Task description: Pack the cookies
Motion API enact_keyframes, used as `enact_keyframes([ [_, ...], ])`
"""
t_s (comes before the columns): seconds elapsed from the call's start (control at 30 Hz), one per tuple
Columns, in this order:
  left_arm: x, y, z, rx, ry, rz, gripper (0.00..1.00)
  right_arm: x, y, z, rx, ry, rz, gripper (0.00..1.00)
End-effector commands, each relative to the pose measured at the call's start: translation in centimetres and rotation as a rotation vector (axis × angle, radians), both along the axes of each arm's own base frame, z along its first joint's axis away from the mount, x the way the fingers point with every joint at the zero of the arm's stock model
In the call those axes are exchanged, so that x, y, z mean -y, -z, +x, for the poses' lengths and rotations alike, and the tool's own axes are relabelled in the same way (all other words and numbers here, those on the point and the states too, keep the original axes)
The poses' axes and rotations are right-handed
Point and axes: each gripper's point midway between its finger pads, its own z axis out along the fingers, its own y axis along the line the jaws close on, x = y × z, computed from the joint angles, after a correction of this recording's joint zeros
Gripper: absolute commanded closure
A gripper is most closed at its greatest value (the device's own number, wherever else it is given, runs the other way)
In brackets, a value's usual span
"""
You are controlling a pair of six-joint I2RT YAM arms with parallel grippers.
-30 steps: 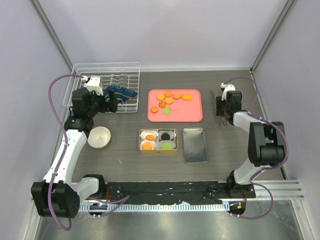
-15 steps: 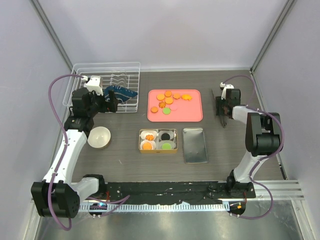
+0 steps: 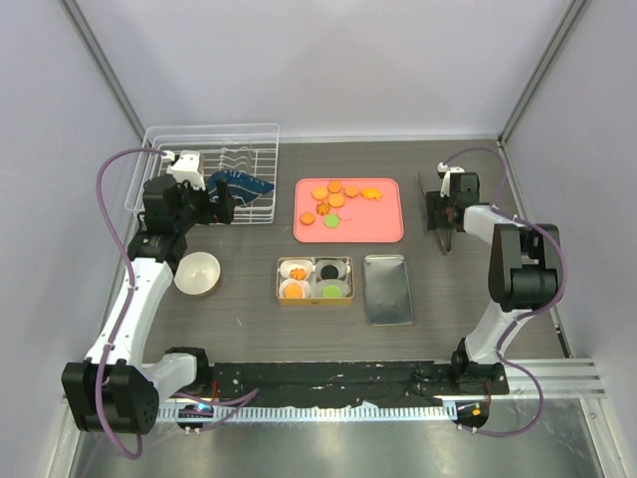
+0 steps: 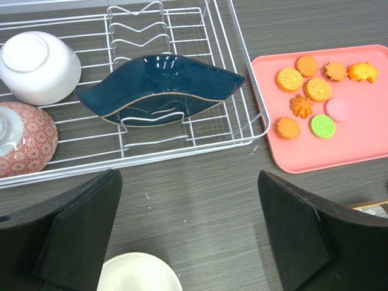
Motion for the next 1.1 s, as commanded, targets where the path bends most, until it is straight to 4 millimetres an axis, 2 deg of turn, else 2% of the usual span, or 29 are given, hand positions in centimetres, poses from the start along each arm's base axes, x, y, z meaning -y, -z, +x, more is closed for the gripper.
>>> enact_keyframes([
  [0.0, -0.1, -1.7, 0.5, 0.059, 0.0, 0.002, 0.0, 0.0, -5.1, 1.1, 0.11, 0.01, 0.021, 0.3],
  [0.03, -0.1, -1.8, 0.5, 0.062, 0.0, 0.002, 0.0, -0.3, -5.9, 1.0, 0.124, 0.001, 0.032, 0.3],
  [0.07, -0.1, -1.8, 0.5, 0.063, -0.001, 0.0, 0.0, -0.3, -8.2, 1.1, 0.173, -0.001, 0.033, 0.3],
  [0.1, -0.1, -1.9, 0.5, 0.063, -0.002, 0.001, 0.0, -0.5, -8.9, 0.7, 0.179, -0.002, 0.041, 0.29],
  [0.17, -0.2, -1.8, 0.6, 0.061, -0.004, 0.0, 0.0, -1.1, -12.3, 0.5, 0.248, -0.028, 0.066, 0.28],
  [0.2, -0.2, -2.0, 0.7, 0.064, -0.008, 0.002, 0.0, -1.3, -13.1, 0.0, 0.25, -0.03, 0.074, 0.28],
  [0.3, -0.3, -2.1, 0.6, 0.062, -0.011, -0.001, 0.0, -2.2, -16.5, -1.1, 0.303, -0.065, 0.101, 0.18],
  [0.37, -0.3, -2.2, 0.5, 0.061, -0.01, 0.002, 0.0, -2.6, -17.9, -1.8, 0.327, -0.095, 0.109, 0.15],
  [0.4, -0.3, -2.4, 0.4, 0.063, -0.012, 0.0, 0.0, -2.7, -19.2, -2.2, 0.361, -0.1, 0.104, 0.14],
  [0.47, -0.5, -2.6, 0.4, 0.071, -0.024, 0.002, 0.0, -2.8, -19.9, -2.8, 0.373, -0.114, 0.096, 0.12],
  [0.5, -0.5, -2.6, 0.4, 0.073, -0.028, 0.0, 0.0, -3.0, -20.7, -3.1, 0.39, -0.127, 0.1, 0.05],
  [0.57, -0.7, -2.7, 0.4, 0.074, -0.039, -0.003, 0.0, -3.6, -21.0, -3.8, 0.381, -0.15, 0.109, 0.02],
  [0.63, -0.6, -2.7, 0.3, 0.074, -0.036, -0.004, 0.0, -5.2, -21.0, -4.7, 0.359, -0.225, 0.15, 0.01],
  [0.8, -0.3, -3.1, 0.1, 0.082, -0.01, 0.0, 0.0, -9.1, -17.4, -8.1, 0.176, -0.388, 0.127, 0.02],
  [1.07, 0.3, -3.8, 0.0, 0.089, 0.027, -0.009, 0.0, -10.8, -14.6, -11.4, 0.108, -0.47, 0.083, 0.04],
])
